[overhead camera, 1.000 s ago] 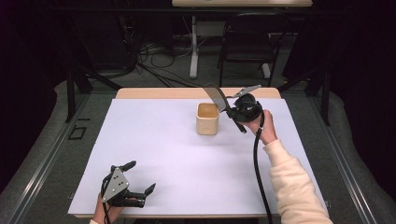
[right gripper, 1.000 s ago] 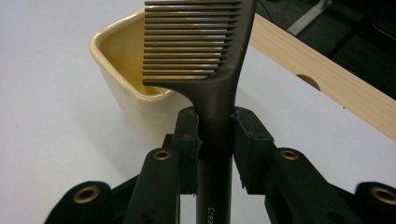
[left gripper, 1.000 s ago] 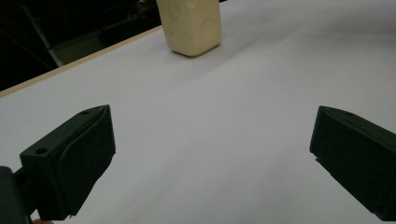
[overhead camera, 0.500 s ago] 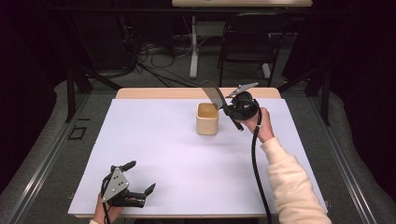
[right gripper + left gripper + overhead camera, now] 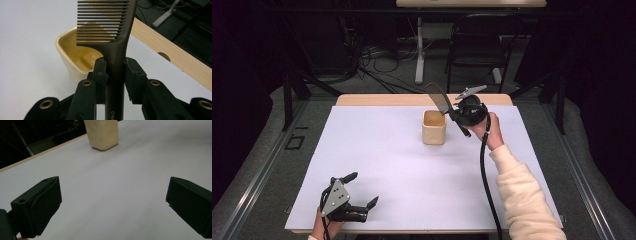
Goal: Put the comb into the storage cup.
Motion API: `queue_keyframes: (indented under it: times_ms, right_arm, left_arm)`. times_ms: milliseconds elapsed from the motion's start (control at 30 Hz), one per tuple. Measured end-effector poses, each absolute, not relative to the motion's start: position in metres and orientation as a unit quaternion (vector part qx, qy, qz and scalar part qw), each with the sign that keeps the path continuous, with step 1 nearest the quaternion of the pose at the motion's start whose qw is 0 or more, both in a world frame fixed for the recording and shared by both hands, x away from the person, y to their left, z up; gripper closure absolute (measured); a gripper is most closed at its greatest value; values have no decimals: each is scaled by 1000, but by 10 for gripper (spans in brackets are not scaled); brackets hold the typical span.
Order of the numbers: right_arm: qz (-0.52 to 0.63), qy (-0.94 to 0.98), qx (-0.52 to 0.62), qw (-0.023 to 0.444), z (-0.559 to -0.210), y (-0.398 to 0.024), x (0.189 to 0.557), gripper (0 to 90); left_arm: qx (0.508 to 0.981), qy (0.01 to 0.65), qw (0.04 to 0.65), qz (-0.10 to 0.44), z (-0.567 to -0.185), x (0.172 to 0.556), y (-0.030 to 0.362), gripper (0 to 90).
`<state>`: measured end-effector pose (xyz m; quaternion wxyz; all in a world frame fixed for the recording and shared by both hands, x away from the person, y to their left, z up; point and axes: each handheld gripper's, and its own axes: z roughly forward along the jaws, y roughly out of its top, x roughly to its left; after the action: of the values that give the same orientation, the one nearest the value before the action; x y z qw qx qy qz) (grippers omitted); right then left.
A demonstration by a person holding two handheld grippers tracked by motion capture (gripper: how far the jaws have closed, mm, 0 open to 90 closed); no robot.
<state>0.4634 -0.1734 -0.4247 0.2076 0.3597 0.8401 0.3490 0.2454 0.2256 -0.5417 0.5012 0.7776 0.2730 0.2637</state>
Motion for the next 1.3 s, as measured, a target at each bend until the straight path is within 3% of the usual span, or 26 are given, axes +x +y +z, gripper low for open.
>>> queue_keyframes:
  times_ms: [1300]
  right_arm:
    - [354,839,351,216,-405,-157,471,723]
  left_arm:
    - [777,274,501,265,-542,245,226,2]
